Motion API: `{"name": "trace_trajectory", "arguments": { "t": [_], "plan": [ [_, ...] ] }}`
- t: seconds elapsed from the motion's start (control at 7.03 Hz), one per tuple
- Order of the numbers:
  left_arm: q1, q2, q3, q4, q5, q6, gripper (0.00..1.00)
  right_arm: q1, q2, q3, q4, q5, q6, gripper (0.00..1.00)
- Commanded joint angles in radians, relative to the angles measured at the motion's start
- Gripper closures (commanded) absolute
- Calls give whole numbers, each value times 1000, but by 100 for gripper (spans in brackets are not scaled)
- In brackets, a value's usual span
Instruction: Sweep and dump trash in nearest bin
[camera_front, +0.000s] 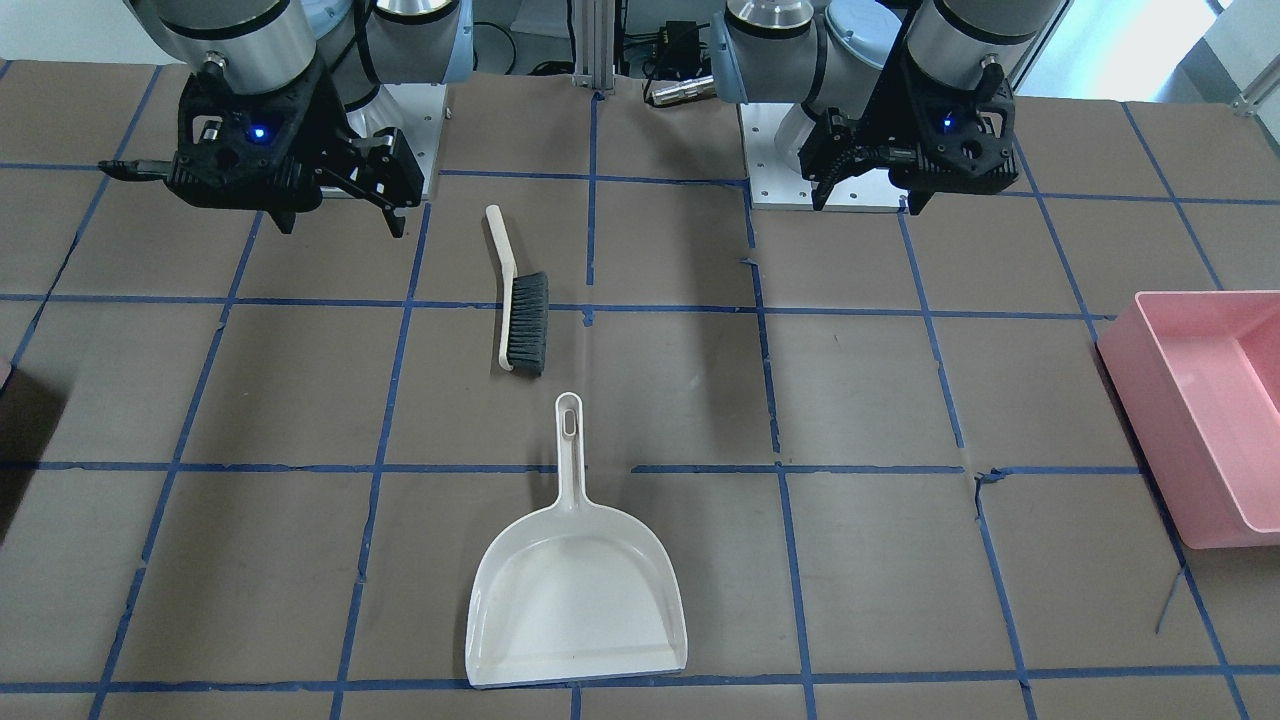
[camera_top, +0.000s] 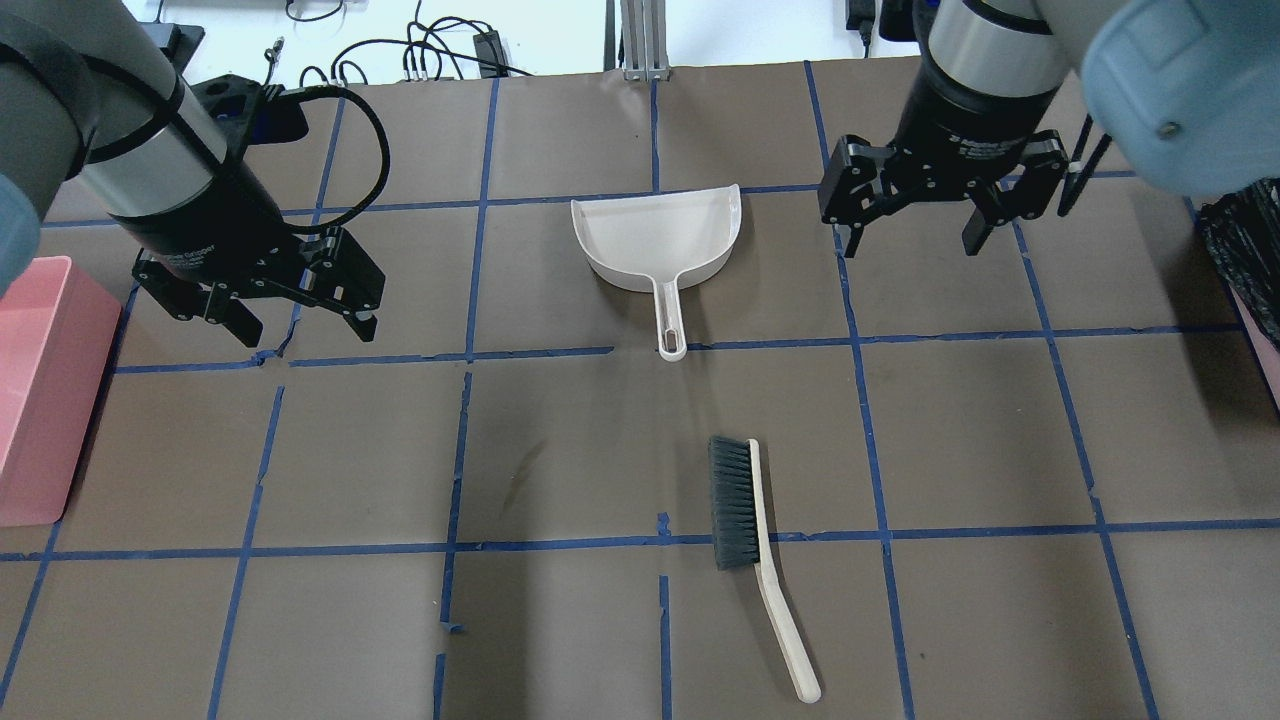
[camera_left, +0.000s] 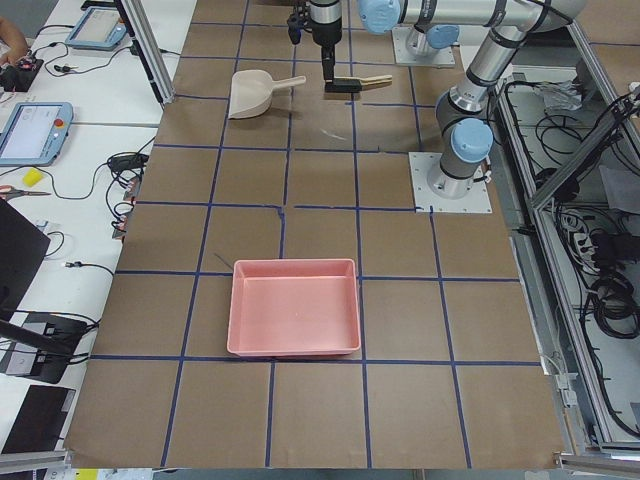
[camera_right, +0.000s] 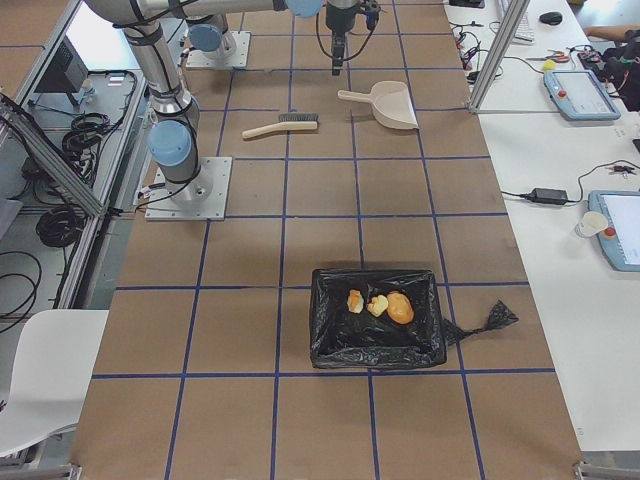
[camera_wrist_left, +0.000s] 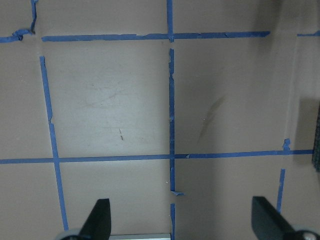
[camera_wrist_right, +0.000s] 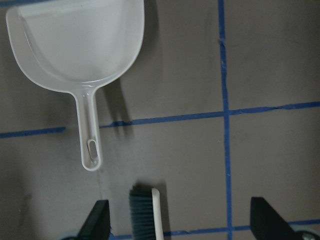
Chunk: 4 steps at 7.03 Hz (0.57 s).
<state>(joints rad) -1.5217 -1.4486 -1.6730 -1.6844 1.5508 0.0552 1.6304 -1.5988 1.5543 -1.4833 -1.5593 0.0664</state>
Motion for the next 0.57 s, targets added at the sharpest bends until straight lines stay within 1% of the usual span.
{"name": "trace_trajectory", "arguments": {
  "t": [0.0,0.14,0.43],
  "plan": [
    [0,2,-5,49,3,-3,0,-33,-52,27,12,1,-59,0],
    [0,1,-7,72,6,2,0,-30,-52,27,9,2,-57,0],
    [0,1,-7,74,8,3,0,-41,-52,27,14,-1,-57,0]
  ]
}}
